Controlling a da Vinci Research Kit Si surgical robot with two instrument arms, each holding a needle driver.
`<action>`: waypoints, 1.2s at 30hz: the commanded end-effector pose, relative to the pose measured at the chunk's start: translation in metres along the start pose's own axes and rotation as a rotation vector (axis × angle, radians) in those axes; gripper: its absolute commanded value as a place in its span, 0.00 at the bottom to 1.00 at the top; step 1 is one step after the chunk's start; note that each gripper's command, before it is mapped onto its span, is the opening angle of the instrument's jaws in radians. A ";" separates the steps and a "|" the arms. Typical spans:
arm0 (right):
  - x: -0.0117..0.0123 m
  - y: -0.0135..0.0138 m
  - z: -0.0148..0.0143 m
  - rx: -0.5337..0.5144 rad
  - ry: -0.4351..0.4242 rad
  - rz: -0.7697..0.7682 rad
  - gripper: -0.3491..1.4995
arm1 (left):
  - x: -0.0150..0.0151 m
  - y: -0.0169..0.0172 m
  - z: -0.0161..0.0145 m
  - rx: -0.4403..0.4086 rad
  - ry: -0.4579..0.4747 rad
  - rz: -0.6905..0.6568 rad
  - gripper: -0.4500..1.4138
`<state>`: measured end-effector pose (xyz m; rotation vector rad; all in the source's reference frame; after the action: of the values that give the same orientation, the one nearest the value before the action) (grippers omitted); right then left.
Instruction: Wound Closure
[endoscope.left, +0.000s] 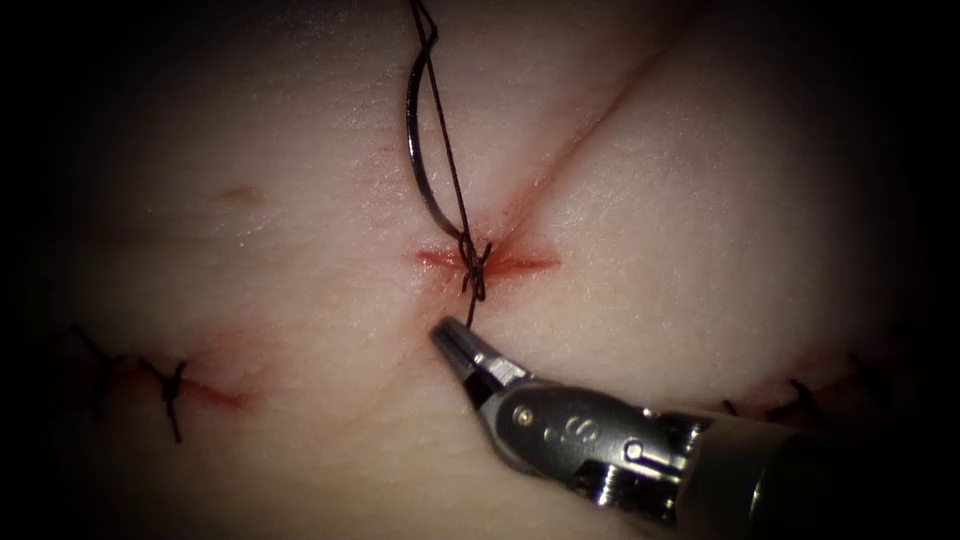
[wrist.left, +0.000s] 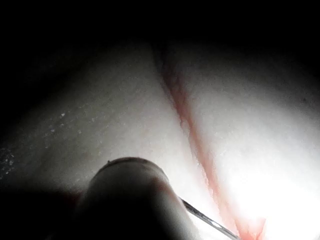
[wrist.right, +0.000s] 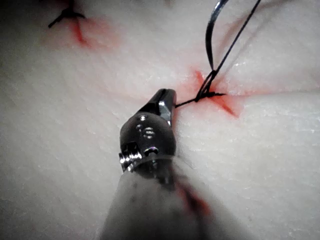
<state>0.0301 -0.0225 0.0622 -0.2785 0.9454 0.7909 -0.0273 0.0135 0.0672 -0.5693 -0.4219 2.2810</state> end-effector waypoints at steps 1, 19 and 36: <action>-0.0009 -0.0012 0.0003 0.009 -0.009 -0.003 0.00 | 0.0003 -0.0001 0.0006 0.003 0.004 -0.003 0.00; -0.0015 -0.0024 -0.0002 0.025 -0.009 -0.015 0.00 | 0.0042 -0.0030 0.0020 0.000 0.021 -0.002 0.00; -0.0025 -0.0043 -0.0008 0.050 -0.020 -0.036 0.00 | 0.0081 -0.0065 0.0021 0.112 0.177 -0.063 0.00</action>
<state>0.0312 -0.0263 0.0627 -0.2469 0.9374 0.7353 -0.0291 0.0238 0.0693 -0.6822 -0.2160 2.1550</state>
